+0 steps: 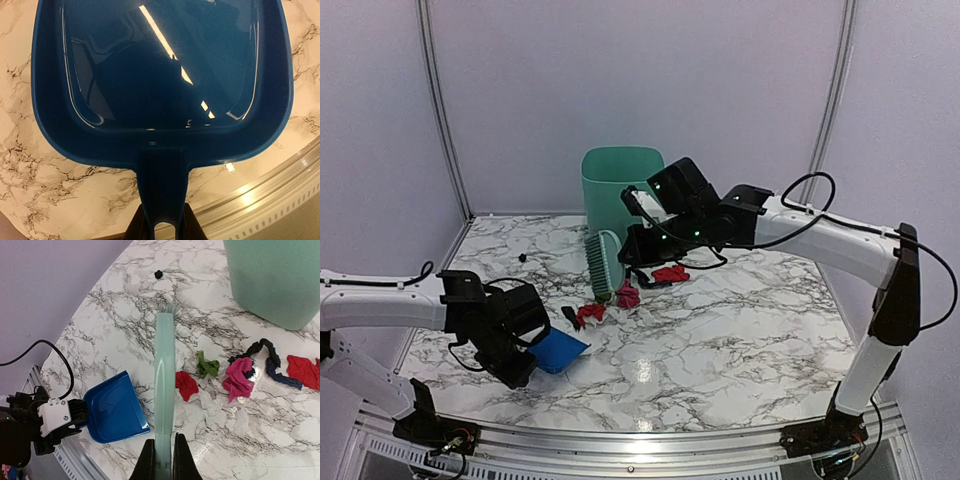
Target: Sweep away the paper scraps from the table
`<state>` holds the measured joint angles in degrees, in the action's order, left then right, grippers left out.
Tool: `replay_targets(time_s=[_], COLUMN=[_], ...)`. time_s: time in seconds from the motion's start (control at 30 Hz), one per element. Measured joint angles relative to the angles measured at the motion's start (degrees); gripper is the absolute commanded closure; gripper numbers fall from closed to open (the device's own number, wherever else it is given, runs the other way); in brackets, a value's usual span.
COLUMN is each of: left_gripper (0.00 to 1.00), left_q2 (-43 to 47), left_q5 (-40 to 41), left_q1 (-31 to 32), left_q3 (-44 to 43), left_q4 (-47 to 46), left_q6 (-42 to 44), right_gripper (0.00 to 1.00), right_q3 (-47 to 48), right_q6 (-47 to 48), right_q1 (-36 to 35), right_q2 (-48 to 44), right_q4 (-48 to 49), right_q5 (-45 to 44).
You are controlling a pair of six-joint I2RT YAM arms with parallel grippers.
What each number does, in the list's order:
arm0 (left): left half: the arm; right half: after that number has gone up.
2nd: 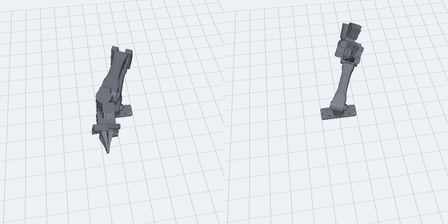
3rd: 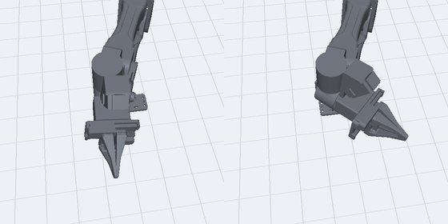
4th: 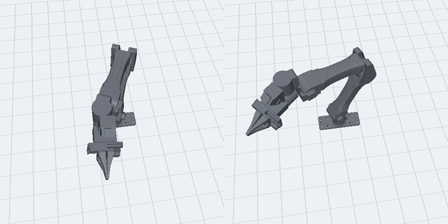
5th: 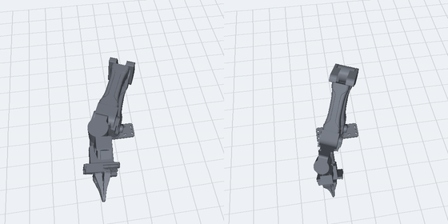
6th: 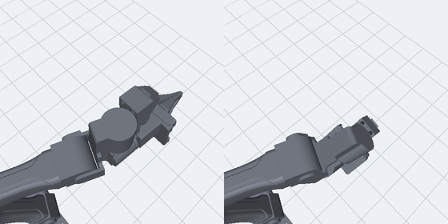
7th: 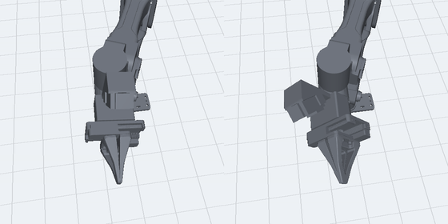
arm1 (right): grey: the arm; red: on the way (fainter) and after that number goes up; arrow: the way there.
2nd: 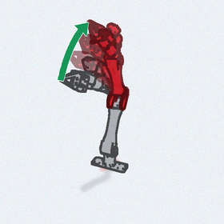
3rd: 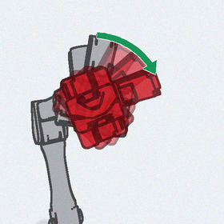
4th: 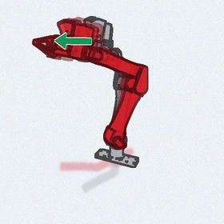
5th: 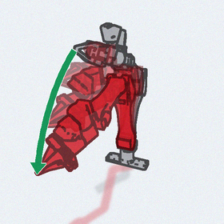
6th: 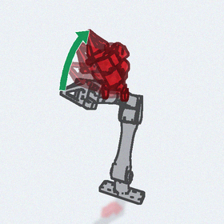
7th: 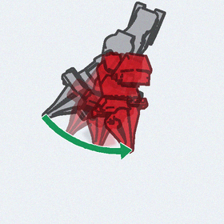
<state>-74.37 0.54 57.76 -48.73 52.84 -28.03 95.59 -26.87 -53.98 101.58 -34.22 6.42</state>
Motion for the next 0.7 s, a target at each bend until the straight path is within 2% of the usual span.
replay_targets(time_s=[0.13,0.33,0.5,0.7], left_gripper=[0.89,0.88,0.88,0.88], left_q2=[-4.72,-7.43,-11.93,-21.79], left_q5=[2.12,2.91,2.1,0.98], left_q1=[3.34,8.17,9.94,10.23], left_q3=[-1.53,-5.07,-9.88,-17.84], left_q4=[-0.87,-3.96,-5.84,-7.63], left_q6=[1.09,4.94,10.64,18.34], right_gripper=[1.0,1.0,1.0,1.0], right_q3=[-4.28,-12.31,-17.38,-20.98], right_q6=[-0.72,-3.58,-6.1,-7.96], right_q1=[0.0,1.75,4.7,6.88], right_q2=[-4.17,-15.58,-22.95,-27.45], right_q4=[-0.98,-1.86,-2.43,-3.87], right_q5=[-4.09,-9.42,-12.74,-15.82])
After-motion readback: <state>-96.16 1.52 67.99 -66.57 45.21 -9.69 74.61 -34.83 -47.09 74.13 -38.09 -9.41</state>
